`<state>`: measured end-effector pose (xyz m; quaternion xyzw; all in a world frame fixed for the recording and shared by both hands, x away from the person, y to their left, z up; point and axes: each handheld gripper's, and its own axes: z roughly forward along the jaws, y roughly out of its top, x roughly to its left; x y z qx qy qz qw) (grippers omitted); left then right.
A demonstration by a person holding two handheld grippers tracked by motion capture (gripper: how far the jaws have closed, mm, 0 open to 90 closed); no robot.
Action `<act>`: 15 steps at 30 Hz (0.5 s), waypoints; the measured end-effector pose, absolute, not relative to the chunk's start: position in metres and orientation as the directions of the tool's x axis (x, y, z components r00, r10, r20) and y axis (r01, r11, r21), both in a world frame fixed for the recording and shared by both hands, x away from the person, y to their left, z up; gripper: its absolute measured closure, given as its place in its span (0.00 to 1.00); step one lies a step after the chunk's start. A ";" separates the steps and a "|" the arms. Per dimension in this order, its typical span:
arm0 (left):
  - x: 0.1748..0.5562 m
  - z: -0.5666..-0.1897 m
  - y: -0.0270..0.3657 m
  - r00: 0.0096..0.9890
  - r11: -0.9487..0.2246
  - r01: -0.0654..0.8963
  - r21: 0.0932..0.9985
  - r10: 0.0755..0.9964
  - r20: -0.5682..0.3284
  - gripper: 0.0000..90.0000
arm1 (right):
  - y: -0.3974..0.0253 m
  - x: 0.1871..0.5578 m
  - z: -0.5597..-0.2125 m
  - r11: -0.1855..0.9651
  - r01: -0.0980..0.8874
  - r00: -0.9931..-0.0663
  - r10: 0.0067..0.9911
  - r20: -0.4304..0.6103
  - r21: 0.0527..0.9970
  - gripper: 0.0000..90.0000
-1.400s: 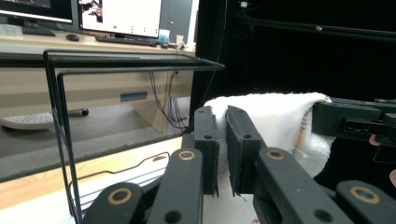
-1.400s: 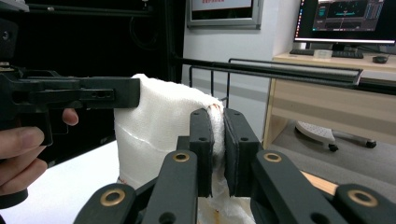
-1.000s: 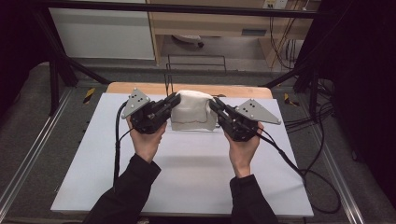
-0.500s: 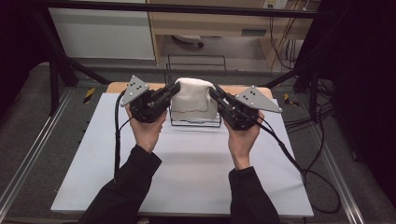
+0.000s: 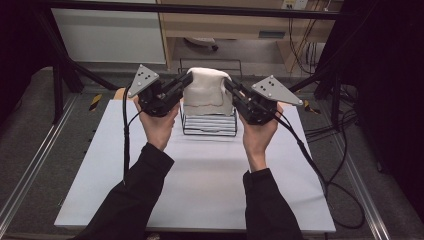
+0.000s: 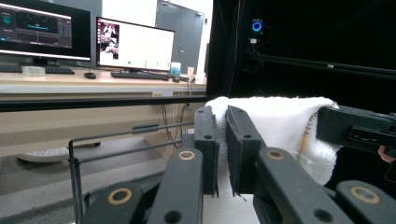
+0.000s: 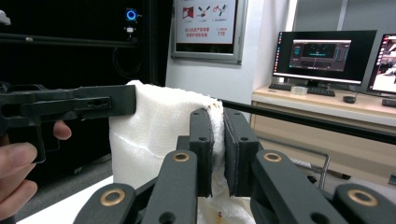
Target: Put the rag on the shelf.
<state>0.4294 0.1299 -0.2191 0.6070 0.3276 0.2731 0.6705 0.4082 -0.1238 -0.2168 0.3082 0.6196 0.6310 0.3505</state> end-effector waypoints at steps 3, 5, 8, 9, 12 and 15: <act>0.433 -0.214 0.128 0.633 0.114 0.024 0.993 0.767 -0.103 0.92 | -0.124 0.413 -0.212 0.006 -0.067 -0.560 0.827 -0.043 0.998 0.92; 0.436 -0.210 0.128 0.632 0.115 0.017 0.993 0.769 -0.100 0.92 | -0.125 0.416 -0.209 -0.002 -0.070 -0.560 0.827 -0.038 0.998 0.92; 0.440 -0.204 0.127 0.630 0.112 0.011 0.994 0.771 -0.094 0.92 | -0.125 0.420 -0.205 -0.011 -0.070 -0.560 0.828 -0.030 0.998 0.92; 0.442 -0.202 0.127 0.630 0.114 0.011 0.993 0.771 -0.096 0.92 | -0.125 0.422 -0.203 -0.010 -0.072 -0.560 0.828 -0.032 0.997 0.92; 0.446 -0.198 0.127 0.624 0.112 0.010 0.994 0.776 -0.094 0.92 | -0.124 0.427 -0.199 -0.007 -0.071 -0.556 0.830 -0.034 0.997 0.92; 0.449 -0.194 0.129 0.625 0.118 0.008 0.993 0.775 -0.097 0.92 | -0.123 0.431 -0.194 -0.009 -0.076 -0.559 0.828 -0.035 0.997 0.92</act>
